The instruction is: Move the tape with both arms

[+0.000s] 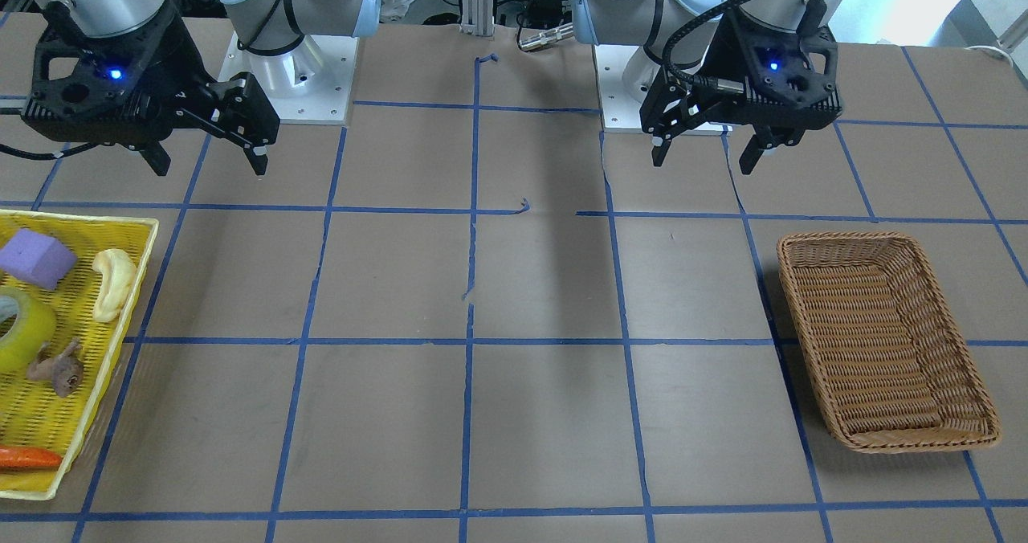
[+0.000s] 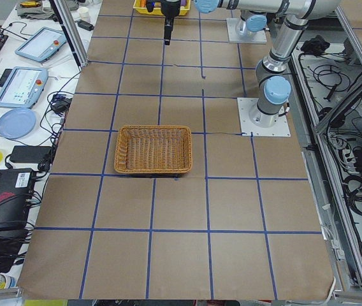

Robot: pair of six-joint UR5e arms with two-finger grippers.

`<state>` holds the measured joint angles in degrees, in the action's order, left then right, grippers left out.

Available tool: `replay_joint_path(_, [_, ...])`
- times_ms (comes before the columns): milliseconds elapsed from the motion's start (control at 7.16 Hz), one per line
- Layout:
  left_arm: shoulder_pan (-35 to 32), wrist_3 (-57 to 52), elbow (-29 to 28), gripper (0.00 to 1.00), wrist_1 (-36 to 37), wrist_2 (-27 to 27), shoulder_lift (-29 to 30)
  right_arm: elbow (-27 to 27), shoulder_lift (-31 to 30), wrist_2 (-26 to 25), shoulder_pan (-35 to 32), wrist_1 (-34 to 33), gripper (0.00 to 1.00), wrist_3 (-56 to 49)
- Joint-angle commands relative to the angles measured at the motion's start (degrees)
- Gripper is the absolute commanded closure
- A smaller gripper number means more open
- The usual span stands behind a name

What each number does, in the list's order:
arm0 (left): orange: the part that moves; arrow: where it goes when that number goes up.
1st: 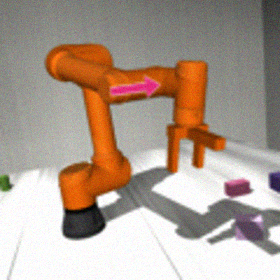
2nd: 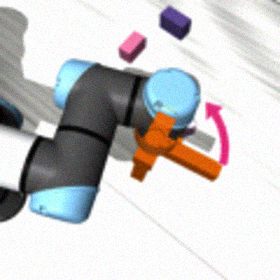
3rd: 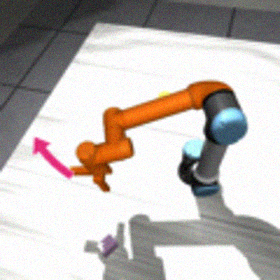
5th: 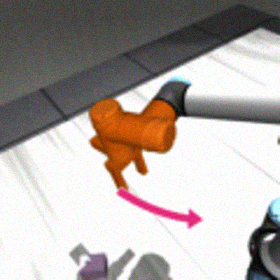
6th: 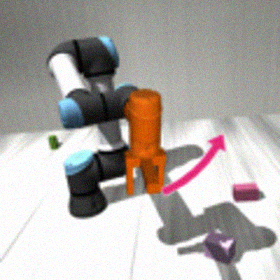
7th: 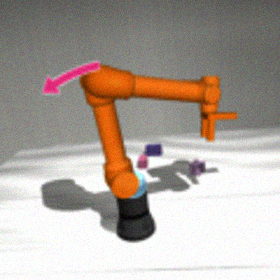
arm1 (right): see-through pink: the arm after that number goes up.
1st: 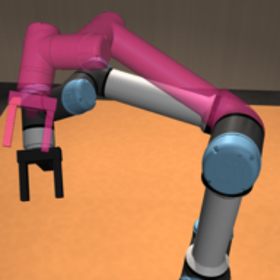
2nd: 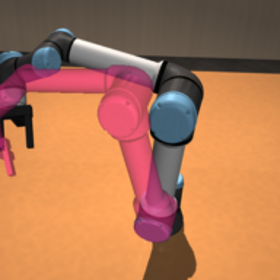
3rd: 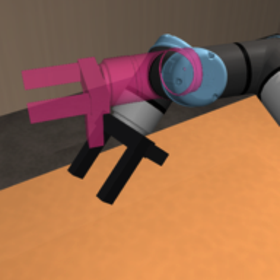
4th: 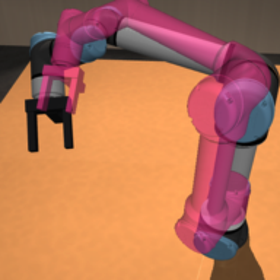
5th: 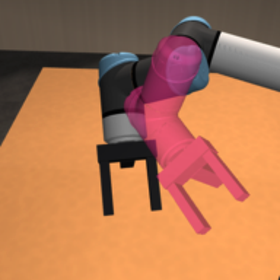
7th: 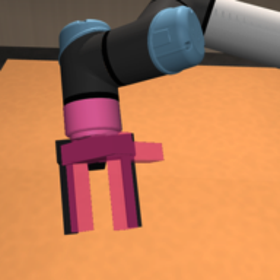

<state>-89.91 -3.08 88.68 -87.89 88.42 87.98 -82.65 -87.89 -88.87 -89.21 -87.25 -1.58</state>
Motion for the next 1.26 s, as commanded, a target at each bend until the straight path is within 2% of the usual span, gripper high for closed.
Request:
replay_joint_path(0, [0.0,-0.09,0.01,0.0,0.0,0.0,0.0,-0.05,0.0,-0.34,0.0,0.07,0.0,-0.26])
replay_joint_path(419, [0.09,-0.09,0.01,0.0,0.0,0.0,0.0,0.91,0.35,-0.69,1.66,2.26,0.0,-0.61])
replay_joint_path(559, [0.0,0.0,0.01,0.0,0.0,0.0,0.0,1.09,0.44,-0.52,4.19,2.35,0.0,-2.01])
replay_joint_path(838, [0.09,-0.09,0.01,0.0,0.0,0.0,0.0,0.39,1.14,-0.6,14.44,2.79,0.0,-14.45])
replay_joint_path(1118, [0.0,0.0,0.01,0.0,0.0,0.0,0.0,0.91,5.42,-2.52,24.91,7.34,0.0,-15.99])
